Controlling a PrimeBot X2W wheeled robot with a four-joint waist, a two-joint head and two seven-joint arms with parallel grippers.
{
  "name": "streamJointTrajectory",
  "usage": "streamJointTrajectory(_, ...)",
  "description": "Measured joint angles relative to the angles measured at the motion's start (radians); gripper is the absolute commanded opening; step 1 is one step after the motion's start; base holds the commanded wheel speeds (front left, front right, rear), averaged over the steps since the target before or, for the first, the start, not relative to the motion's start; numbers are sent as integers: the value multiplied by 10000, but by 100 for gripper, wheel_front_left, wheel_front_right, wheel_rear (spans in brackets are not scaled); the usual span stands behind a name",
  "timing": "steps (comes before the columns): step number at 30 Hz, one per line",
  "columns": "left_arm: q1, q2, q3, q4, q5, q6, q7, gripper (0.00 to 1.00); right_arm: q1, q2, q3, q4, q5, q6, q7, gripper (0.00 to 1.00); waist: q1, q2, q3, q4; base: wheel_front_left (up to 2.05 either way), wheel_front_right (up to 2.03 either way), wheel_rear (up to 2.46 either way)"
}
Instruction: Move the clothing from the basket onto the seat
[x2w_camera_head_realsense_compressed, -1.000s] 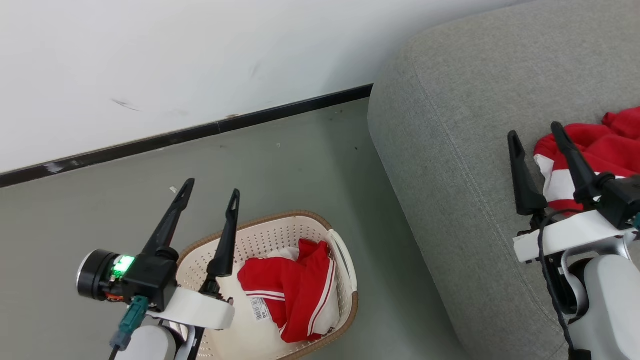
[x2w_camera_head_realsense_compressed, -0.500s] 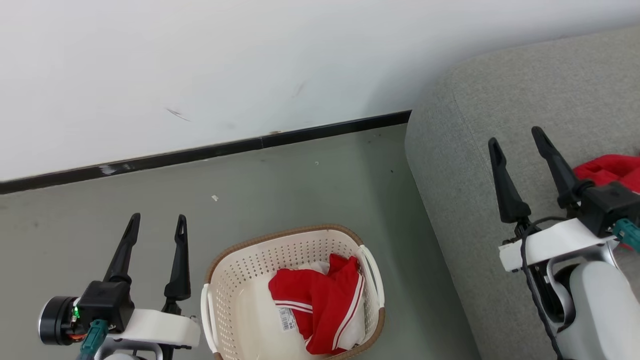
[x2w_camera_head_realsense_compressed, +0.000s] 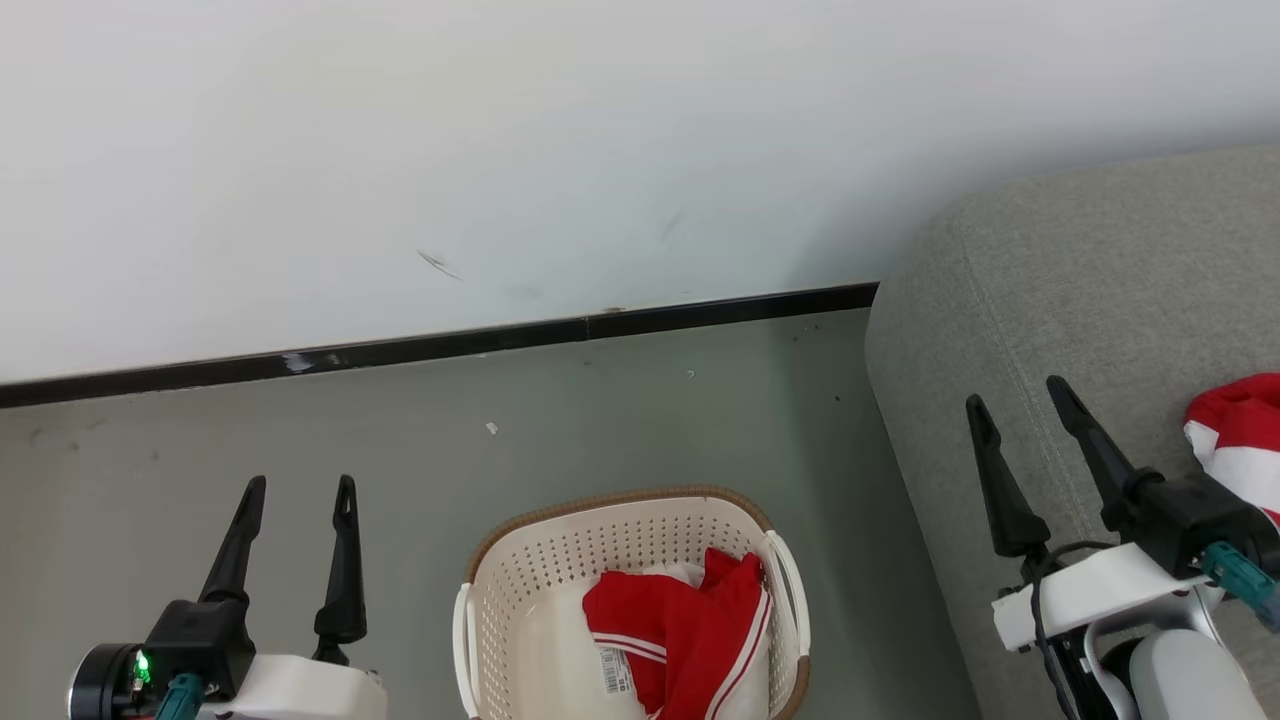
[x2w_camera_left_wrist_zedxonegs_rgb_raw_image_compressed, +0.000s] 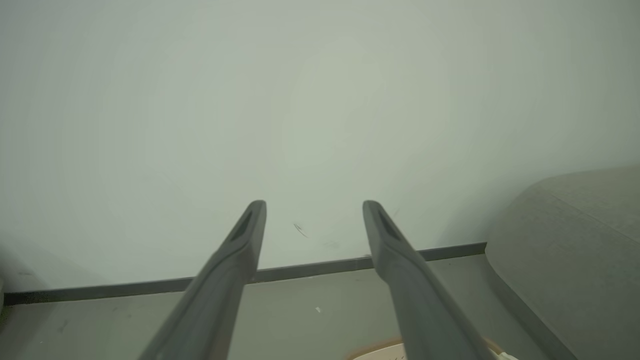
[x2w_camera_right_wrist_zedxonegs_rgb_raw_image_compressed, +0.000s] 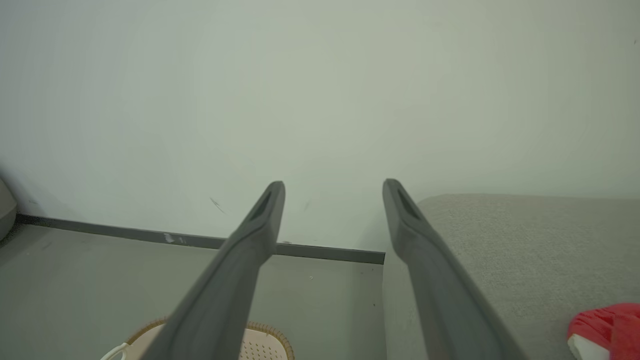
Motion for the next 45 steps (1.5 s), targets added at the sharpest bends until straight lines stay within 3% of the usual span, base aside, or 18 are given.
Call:
streamJointTrajectory(21,792,17,69,259,-10,-349,-2,100,1707,107,-88,-639,460,-2,2,100,-1,0,-966,604,0,0,0)
streamJointTrajectory(45,791,73,201,104,67,-577,-2,100,2017,117,46,-1350,821,-2,0,100,0,0,-498,450,0,0,0)
